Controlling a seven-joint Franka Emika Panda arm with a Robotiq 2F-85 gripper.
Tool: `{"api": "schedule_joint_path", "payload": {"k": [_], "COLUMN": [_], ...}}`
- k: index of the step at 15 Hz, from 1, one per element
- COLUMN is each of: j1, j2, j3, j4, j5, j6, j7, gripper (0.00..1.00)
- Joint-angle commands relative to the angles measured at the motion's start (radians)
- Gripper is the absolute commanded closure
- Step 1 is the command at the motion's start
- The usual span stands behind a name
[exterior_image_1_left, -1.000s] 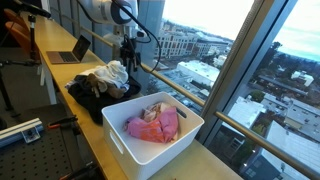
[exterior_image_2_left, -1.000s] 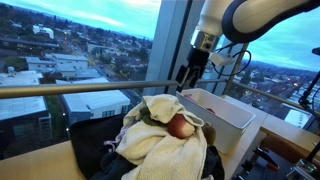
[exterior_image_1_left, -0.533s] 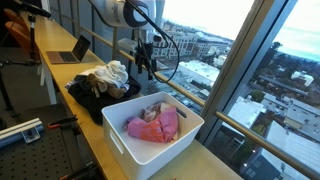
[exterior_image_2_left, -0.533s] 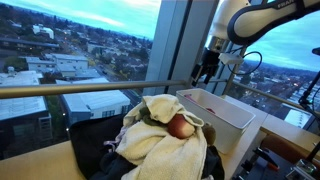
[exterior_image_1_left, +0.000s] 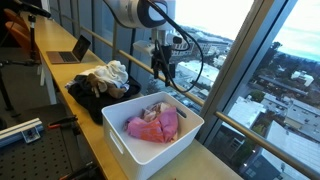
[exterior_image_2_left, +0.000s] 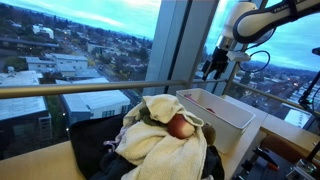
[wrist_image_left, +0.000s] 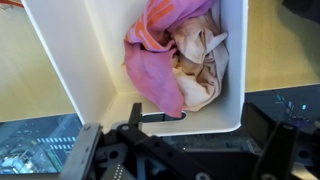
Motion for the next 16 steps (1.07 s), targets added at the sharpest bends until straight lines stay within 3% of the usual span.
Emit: {"api": "schedule_joint_path", "payload": {"k": [1, 8, 16], "j1": [-0.024, -0.067, -0.073], "j2": [0.000, 0.063, 0.238], "j3": [-0.011, -0.017, -0.020], "j4": [0.009, 0.018, 0.088], "j5": [0.033, 0.070, 0.077], "j6": [0.010, 0.055, 0.146], "j7": [-0.043, -0.091, -0.131], "gripper": [0.00, 0.00, 0.00]}}
